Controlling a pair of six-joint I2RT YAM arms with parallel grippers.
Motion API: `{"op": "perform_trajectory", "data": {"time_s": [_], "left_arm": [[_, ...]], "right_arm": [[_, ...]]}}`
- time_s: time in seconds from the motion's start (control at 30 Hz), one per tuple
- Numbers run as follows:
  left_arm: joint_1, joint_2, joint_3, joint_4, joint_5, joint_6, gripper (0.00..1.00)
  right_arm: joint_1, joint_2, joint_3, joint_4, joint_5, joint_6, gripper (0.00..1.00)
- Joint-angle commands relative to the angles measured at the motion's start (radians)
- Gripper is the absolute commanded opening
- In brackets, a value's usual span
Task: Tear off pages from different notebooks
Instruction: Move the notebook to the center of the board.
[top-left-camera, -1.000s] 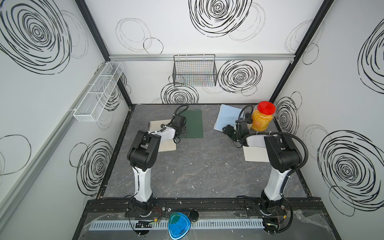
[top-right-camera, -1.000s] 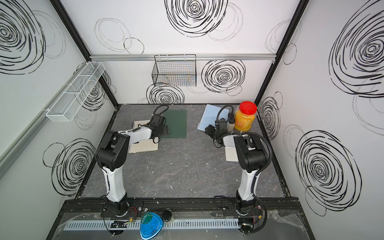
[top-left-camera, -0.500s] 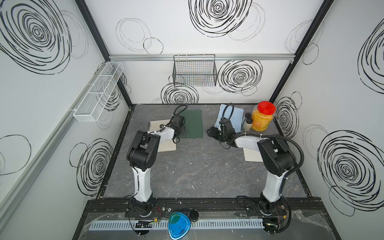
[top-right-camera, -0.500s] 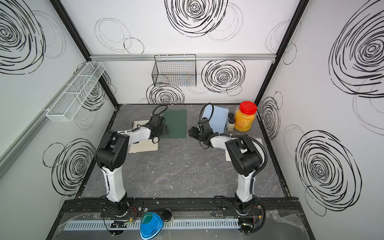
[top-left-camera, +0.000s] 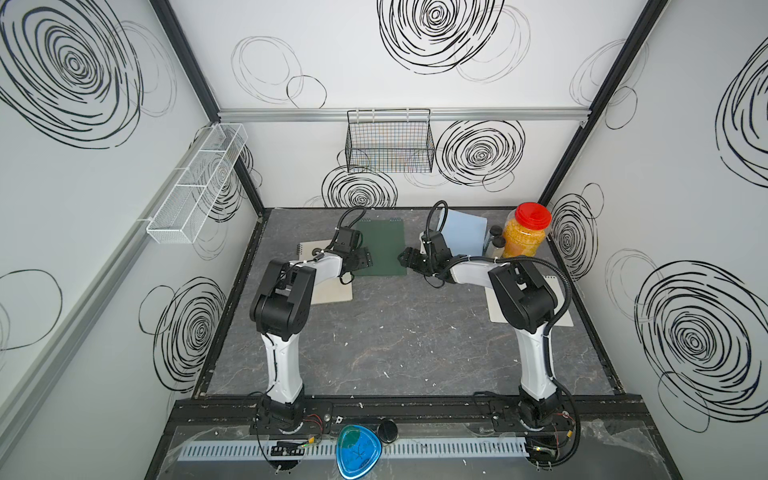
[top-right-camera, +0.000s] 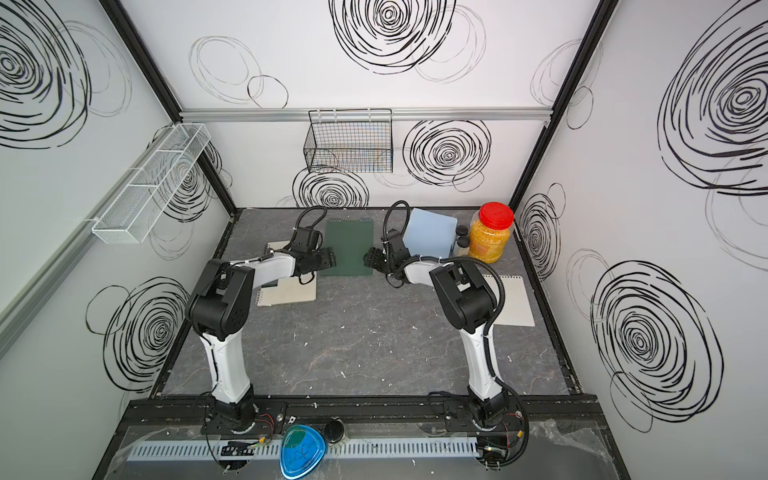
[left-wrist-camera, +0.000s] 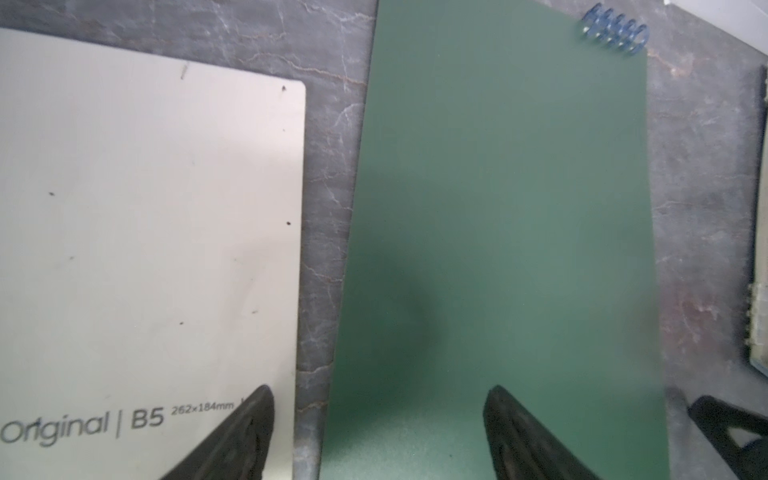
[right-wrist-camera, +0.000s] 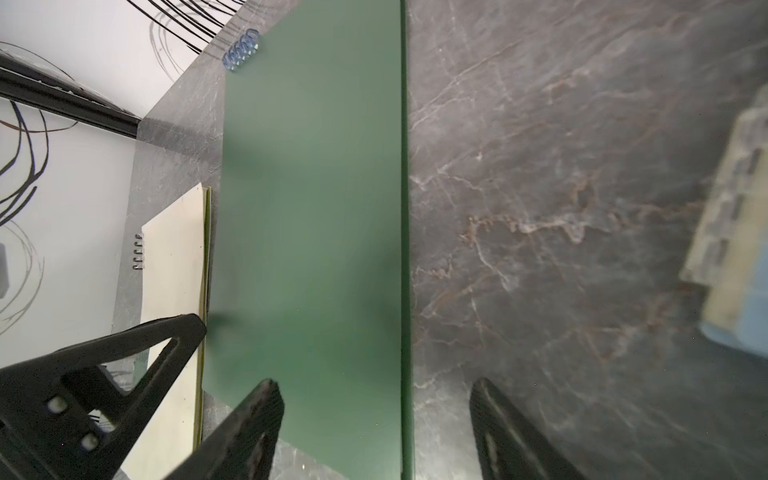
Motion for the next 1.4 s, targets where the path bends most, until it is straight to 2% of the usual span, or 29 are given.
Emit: {"op": "perform_trajectory", "data": {"time_s": [0.0, 0.57, 0.83, 1.1, 1.37], "left_arm": [[0.006, 0.022, -0.012, 0.043, 0.053, -0.010, 0.86], [0.000, 0.117, 0.052, 0.043, 0.158, -0.031, 0.87], [-0.033, 0.055, -0.004, 0.075, 0.185, -0.035, 0.87], [-0.100, -0.067, -0.120, 0.125, 0.181, -0.059, 0.86], [-0.236, -0.255, -0.339, 0.214, 0.108, -0.135, 0.86]], "right_arm": [[0.003, 0.054, 0.021, -0.041, -0.026, 0.024, 0.75], [0.004, 0.107, 0.059, -0.027, -0.061, 0.052, 0.74], [0.020, 0.082, 0.035, -0.010, -0.084, 0.051, 0.69], [0.032, -0.044, -0.114, 0.033, -0.063, 0.056, 0.69], [0.068, -0.255, -0.389, 0.098, 0.000, 0.075, 0.69]]}}
